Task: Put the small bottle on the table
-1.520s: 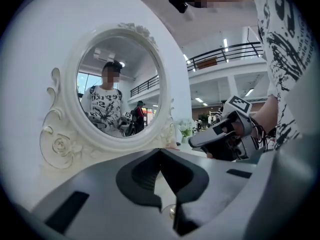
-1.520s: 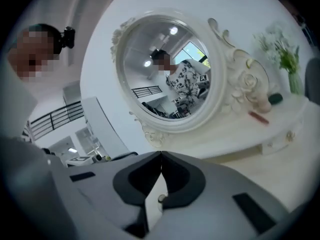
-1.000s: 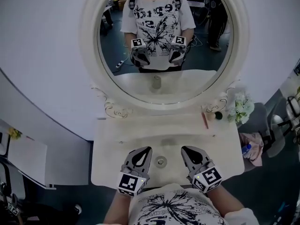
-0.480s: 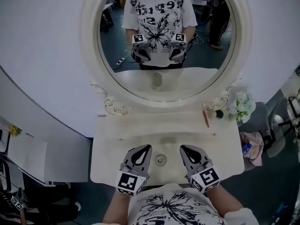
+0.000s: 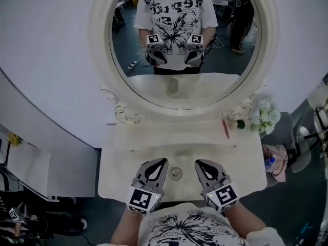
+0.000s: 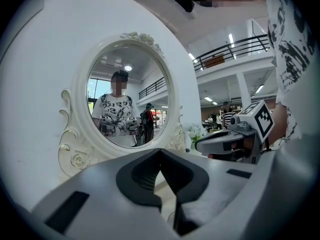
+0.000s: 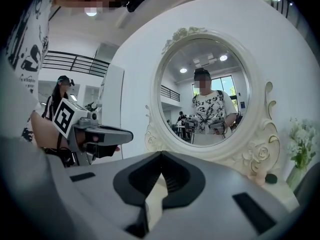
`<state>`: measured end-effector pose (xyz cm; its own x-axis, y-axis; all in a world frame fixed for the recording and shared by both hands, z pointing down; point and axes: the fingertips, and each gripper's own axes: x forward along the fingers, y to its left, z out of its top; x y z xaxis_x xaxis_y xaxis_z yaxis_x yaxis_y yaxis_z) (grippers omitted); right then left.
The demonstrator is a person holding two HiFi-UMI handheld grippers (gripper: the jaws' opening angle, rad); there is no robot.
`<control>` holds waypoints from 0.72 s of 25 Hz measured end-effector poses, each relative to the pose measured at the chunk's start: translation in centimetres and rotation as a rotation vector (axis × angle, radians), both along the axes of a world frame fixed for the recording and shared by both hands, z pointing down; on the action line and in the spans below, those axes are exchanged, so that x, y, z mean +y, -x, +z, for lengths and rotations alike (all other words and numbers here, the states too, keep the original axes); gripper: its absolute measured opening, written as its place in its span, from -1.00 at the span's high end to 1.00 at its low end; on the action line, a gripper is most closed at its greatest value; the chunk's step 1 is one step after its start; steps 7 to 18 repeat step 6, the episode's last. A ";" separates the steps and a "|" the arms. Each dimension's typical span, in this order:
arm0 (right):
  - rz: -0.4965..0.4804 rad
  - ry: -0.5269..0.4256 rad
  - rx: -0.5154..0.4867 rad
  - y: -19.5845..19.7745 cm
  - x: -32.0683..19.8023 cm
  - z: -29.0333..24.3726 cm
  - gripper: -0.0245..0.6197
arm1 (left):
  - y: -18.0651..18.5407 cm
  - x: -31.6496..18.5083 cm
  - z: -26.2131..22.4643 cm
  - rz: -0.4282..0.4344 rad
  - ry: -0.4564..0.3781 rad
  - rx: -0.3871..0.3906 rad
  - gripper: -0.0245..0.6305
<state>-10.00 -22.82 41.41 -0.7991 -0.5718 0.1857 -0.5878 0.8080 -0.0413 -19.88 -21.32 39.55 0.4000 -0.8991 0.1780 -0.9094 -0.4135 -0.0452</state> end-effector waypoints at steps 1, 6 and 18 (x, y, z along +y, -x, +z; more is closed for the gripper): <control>-0.002 0.001 0.004 0.0 0.0 0.1 0.87 | -0.1 0.0 0.0 0.002 -0.002 0.000 0.86; -0.009 -0.008 0.019 0.3 -0.3 0.0 0.87 | -0.1 -0.3 -0.1 0.015 -0.005 -0.008 0.86; -0.009 -0.008 0.019 0.3 -0.3 0.0 0.87 | -0.1 -0.3 -0.1 0.015 -0.005 -0.008 0.86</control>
